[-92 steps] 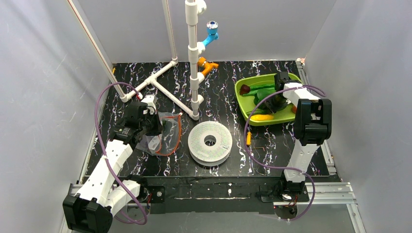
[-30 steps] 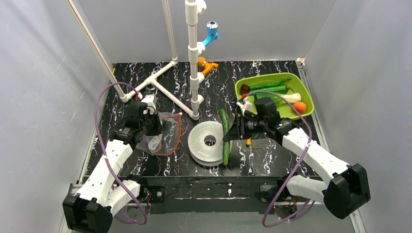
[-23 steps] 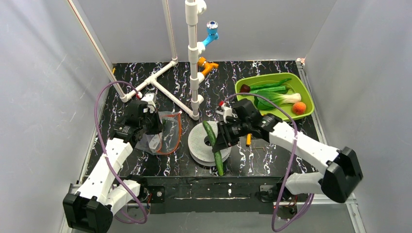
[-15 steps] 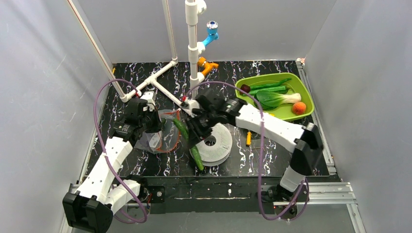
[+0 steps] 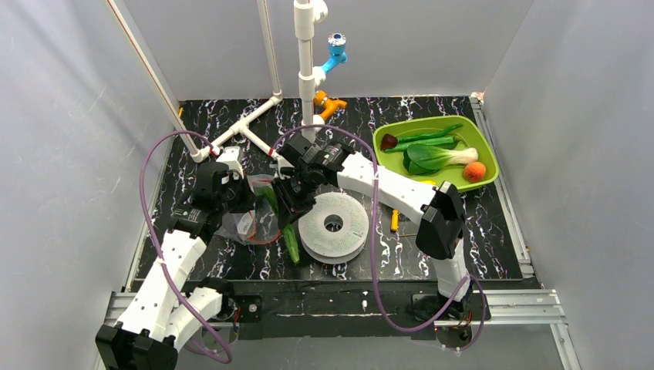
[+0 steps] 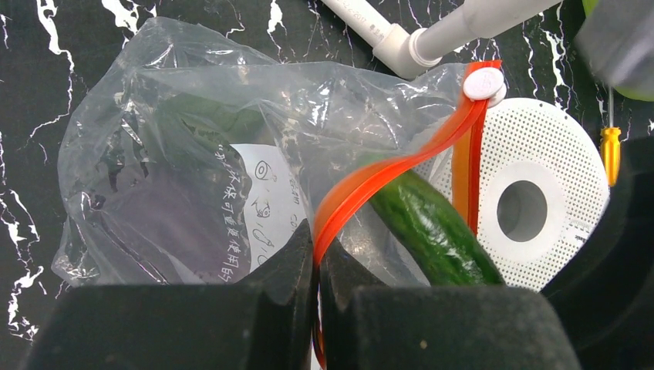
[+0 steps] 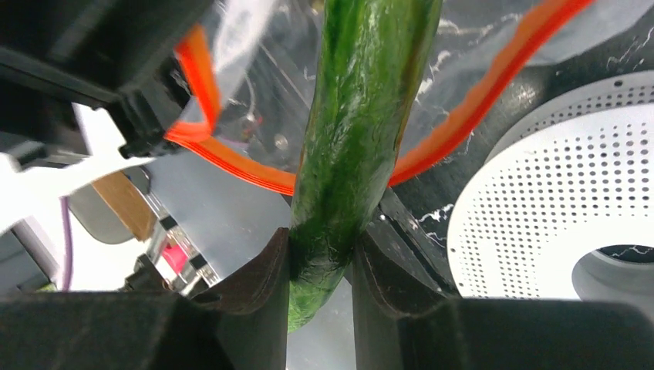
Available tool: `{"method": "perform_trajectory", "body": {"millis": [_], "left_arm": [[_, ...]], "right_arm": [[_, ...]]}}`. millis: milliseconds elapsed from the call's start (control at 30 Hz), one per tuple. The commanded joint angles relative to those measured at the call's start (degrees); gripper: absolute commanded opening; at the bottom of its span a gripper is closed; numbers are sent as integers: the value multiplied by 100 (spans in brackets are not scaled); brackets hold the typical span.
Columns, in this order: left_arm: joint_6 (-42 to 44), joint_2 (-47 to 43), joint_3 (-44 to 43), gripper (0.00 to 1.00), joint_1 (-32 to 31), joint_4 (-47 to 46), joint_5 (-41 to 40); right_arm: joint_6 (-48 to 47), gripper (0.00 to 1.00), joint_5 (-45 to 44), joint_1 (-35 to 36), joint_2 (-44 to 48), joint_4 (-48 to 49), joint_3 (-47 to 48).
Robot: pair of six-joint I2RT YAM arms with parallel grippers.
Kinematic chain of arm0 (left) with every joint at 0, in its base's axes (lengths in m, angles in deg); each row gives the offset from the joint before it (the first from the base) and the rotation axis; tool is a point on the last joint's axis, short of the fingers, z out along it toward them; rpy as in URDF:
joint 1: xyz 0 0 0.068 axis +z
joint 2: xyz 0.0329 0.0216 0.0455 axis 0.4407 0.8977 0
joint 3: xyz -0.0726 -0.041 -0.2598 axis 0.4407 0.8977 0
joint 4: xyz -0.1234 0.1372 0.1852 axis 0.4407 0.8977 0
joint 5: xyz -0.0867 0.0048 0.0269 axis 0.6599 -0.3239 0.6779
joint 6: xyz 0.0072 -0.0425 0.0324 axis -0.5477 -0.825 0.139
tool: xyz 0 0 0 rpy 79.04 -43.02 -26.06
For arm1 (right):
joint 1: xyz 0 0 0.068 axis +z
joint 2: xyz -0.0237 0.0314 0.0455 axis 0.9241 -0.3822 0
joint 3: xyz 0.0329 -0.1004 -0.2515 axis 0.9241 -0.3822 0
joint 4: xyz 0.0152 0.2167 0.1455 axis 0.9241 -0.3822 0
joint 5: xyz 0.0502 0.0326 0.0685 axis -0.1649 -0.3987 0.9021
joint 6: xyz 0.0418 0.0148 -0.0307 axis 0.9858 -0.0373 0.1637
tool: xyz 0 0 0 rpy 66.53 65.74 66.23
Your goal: Place the food in the zip-top bag and seal the zipper
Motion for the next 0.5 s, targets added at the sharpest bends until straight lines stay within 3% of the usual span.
{"method": "perform_trajectory", "body": {"millis": [0,300,467], "left_arm": [[82,-81,50,0,-24,-87,83],[69,-203,92,0,-26,-154,245],[69,-369,150,0,-22,-172,253]], "right_arm": [[509,17,-251,17,-70,-21,679],[949,25,-780,-9,-332,319,1192],[1076,37,-923,-63,-342,630,1102]]}}
